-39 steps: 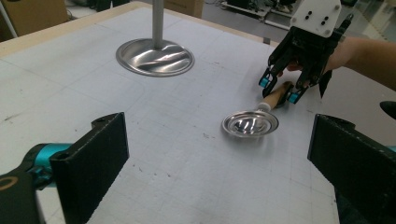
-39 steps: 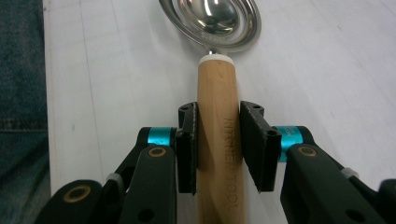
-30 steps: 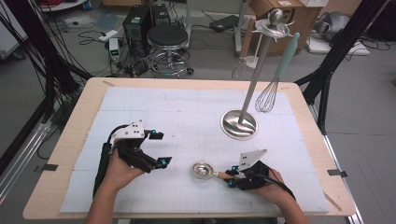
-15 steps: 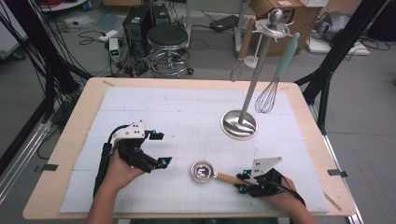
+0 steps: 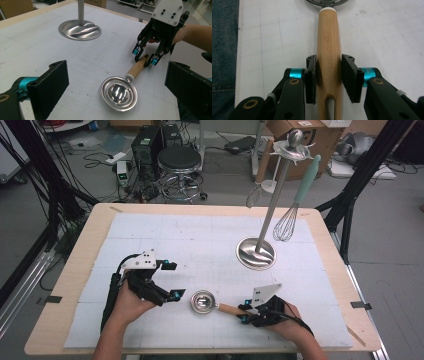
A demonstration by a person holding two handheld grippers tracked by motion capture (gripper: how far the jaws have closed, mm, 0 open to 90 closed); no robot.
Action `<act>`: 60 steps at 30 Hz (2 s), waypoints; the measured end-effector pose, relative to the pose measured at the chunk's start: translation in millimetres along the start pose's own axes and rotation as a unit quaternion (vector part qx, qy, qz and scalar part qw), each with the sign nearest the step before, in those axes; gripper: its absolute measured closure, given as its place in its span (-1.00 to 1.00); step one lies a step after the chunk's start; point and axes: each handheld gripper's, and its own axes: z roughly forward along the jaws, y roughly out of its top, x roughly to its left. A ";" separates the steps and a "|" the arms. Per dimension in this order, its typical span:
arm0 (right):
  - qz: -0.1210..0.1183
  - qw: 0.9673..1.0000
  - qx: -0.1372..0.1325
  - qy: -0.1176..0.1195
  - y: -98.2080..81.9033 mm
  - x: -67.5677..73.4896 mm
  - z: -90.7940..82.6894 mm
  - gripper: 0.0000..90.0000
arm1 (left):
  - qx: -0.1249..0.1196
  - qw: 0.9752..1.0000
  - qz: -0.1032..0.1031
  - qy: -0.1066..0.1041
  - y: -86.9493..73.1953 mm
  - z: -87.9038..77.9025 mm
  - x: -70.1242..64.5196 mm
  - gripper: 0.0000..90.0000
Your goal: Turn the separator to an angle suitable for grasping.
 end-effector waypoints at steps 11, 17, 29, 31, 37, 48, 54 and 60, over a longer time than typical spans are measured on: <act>-0.016 0.999 -0.007 0.028 29.7 4.5 29.6 0.47 | 0.001 1.000 -0.002 0.000 -0.6 0.1 0.2 -0.87; -0.010 1.000 0.002 0.015 27.1 5.4 25.5 0.27 | 0.000 1.000 -0.003 0.002 -1.4 -1.3 0.3 -0.87; 0.026 0.999 0.015 -0.028 10.3 -10.0 7.0 0.32 | 0.001 1.000 -0.001 0.002 -1.5 -1.2 -0.3 -0.87; 0.030 0.999 0.014 -0.031 9.6 -12.7 6.4 0.37 | 0.002 1.000 -0.001 0.002 -1.5 -1.0 -0.1 -0.87; 0.024 0.999 0.007 -0.033 10.3 -15.5 8.5 0.44 | 0.000 1.000 -0.003 0.002 -1.7 -1.0 0.2 -0.87; 0.001 1.000 -0.009 -0.022 22.7 -13.2 23.8 0.52 | 0.002 1.000 -0.003 0.003 -1.6 -0.8 0.8 -0.87; 0.001 1.000 -0.010 -0.020 26.1 -12.5 26.7 0.51 | 0.003 1.000 -0.002 0.003 -2.0 -0.9 1.2 -0.87; 0.022 0.999 -0.008 -0.048 23.0 -18.1 23.5 0.36 | 0.004 1.000 -0.001 0.004 -2.1 -1.6 1.2 -0.87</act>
